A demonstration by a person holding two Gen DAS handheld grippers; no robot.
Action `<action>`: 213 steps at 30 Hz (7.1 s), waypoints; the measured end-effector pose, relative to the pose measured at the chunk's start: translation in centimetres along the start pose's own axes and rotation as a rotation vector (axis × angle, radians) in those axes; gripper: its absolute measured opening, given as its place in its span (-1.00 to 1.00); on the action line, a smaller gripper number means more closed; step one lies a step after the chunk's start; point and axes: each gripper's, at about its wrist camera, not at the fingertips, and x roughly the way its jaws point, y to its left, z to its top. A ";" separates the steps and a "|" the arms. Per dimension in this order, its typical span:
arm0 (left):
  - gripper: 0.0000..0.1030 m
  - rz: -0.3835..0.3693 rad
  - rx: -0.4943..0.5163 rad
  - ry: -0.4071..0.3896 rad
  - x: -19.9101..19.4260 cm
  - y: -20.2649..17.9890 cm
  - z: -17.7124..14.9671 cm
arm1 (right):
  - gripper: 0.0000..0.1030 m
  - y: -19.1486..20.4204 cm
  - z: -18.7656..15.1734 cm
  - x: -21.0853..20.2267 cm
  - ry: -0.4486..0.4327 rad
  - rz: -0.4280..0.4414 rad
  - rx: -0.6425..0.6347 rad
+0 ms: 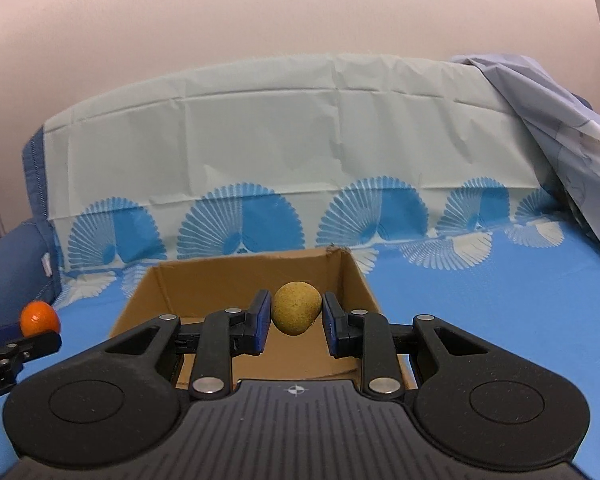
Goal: Organize fruits
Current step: 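Lift and carry the orange in the left gripper over the box while the right carries its fruit, then lower the orange in the left gripper into the box while the right lowers its fruit, then open the left gripper to drop the orange while the right releases the yellow-green fruit, then move both open grippers out of the box toward the tomato and cherry on the sheet, then grasp the dark cherry with the right gripper while the left grasps the red tomato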
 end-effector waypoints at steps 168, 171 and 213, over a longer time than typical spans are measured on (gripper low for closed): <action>-0.75 0.298 -0.155 0.262 -1.1 16.4 -0.7 | -0.15 22.8 -3.8 2.8 0.088 0.340 -0.227; -0.75 0.324 -0.137 0.280 -0.6 16.7 -0.8 | -0.16 24.5 -4.5 3.9 0.113 0.368 -0.244; -0.77 0.417 -0.200 0.350 1.6 19.1 -1.7 | -0.47 28.9 -10.2 13.8 0.421 0.284 -0.333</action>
